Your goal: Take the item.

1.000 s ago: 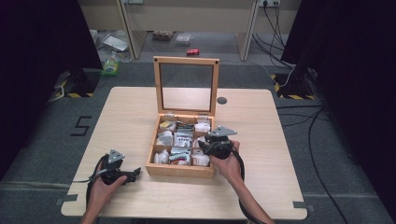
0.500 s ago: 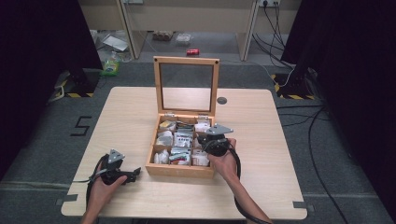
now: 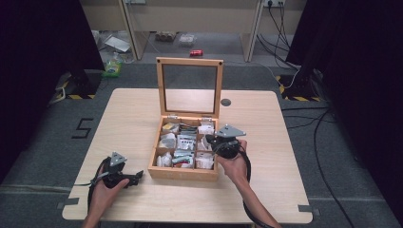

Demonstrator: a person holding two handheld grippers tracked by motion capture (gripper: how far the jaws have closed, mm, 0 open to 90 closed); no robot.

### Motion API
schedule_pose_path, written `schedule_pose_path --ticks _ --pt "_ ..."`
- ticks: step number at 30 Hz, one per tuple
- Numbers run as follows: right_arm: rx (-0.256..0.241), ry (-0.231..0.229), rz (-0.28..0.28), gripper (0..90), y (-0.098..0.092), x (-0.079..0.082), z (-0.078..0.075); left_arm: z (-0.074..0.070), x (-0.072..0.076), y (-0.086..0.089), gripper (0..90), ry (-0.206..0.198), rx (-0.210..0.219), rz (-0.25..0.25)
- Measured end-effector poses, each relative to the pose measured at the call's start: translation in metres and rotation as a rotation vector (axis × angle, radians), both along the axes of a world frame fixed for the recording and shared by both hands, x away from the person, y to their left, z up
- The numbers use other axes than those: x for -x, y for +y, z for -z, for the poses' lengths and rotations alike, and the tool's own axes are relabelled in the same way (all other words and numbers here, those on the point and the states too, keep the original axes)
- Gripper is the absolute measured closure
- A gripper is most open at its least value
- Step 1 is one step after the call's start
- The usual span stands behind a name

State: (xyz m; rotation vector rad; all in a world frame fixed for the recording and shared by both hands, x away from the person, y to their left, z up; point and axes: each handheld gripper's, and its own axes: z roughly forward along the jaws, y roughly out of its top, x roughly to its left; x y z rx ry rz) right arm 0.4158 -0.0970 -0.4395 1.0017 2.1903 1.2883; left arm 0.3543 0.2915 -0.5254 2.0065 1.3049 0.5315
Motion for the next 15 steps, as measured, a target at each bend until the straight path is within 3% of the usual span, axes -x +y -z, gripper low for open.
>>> schedule_pose_path --ticks 15 --pt "-0.065 -0.046 0.007 90.0 -0.016 0.006 -0.019 0.0 0.0 0.0 0.0 -0.001 0.001 0.0"
